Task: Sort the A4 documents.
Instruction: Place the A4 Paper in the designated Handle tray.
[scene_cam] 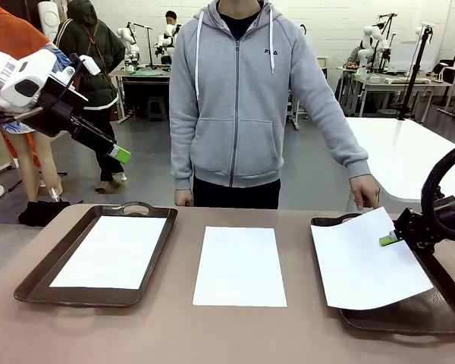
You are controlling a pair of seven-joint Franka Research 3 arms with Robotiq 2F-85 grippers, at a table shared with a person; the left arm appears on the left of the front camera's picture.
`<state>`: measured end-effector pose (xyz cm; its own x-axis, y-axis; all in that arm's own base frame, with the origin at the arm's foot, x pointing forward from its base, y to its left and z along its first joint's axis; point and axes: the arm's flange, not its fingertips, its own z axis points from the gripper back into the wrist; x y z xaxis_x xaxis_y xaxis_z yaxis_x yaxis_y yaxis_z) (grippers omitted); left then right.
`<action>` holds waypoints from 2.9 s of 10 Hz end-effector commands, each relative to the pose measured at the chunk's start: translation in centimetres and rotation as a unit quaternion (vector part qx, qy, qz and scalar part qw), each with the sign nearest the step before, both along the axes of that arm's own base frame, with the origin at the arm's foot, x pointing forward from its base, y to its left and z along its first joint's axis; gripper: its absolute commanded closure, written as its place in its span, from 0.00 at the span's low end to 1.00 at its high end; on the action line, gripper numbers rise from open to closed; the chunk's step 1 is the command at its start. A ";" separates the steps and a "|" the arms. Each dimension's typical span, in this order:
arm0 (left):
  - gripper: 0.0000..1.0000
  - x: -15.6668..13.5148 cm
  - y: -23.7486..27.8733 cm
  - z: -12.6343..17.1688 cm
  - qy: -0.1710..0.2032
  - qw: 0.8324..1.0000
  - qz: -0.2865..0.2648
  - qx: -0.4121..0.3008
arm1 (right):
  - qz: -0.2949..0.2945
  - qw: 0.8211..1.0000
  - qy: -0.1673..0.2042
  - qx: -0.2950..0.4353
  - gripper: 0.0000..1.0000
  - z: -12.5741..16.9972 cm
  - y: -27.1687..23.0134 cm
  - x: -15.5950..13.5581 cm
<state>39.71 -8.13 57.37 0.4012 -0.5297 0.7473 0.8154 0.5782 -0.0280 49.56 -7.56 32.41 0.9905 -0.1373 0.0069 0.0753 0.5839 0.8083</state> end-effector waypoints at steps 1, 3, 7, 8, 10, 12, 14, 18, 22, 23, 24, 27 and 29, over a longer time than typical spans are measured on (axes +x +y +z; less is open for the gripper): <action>0.00 0.0 -0.2 0.0 -0.001 1.000 -0.001 0.002 | -0.010 0.999 0.007 -0.032 0.99 0.6 0.5 -0.9; 0.00 0.0 -0.2 0.0 -0.001 1.000 -0.001 0.002 | 0.002 0.997 0.020 -0.069 0.99 1.5 0.2 -0.6; 0.00 0.0 -0.2 0.0 -0.001 1.000 -0.001 0.002 | 0.033 0.992 0.044 -0.118 0.99 3.5 0.3 0.8; 0.00 0.0 -0.2 0.0 -0.001 1.000 -0.001 0.002 | 0.039 0.990 0.043 -0.126 0.99 3.8 0.4 1.4; 0.00 0.0 -0.2 0.0 -0.001 1.000 -0.001 0.002 | 0.037 0.990 0.031 -0.130 0.99 3.8 0.6 2.3; 0.00 0.0 -0.2 0.0 -0.001 1.000 -0.001 0.002 | 0.041 0.990 0.032 -0.132 0.99 3.4 0.6 2.6; 0.00 0.0 -0.2 0.0 -0.001 1.000 -0.001 0.002 | 0.041 0.988 0.038 -0.146 0.99 2.9 0.6 2.8; 0.00 0.0 -0.2 0.0 -0.001 1.000 -0.001 0.002 | 0.024 0.978 0.038 -0.201 0.99 1.9 0.5 2.6; 0.00 0.0 -0.2 0.0 -0.001 1.000 -0.001 0.002 | 0.011 0.976 0.034 -0.214 0.99 1.1 0.5 2.3; 0.00 0.0 -0.2 0.0 -0.001 1.000 -0.001 0.002 | 0.012 0.976 0.033 -0.217 0.99 1.1 0.6 2.3; 0.00 0.0 -0.2 0.0 -0.001 1.000 -0.001 0.002 | 0.015 0.975 0.034 -0.218 0.99 1.1 0.8 2.3; 0.00 0.0 -0.2 0.0 -0.001 1.000 -0.001 0.002 | 0.016 0.973 0.032 -0.226 0.77 1.6 1.1 2.7; 0.00 0.0 -0.2 0.0 -0.001 1.000 -0.001 0.002 | 0.017 0.969 0.028 -0.244 0.58 2.2 1.0 2.9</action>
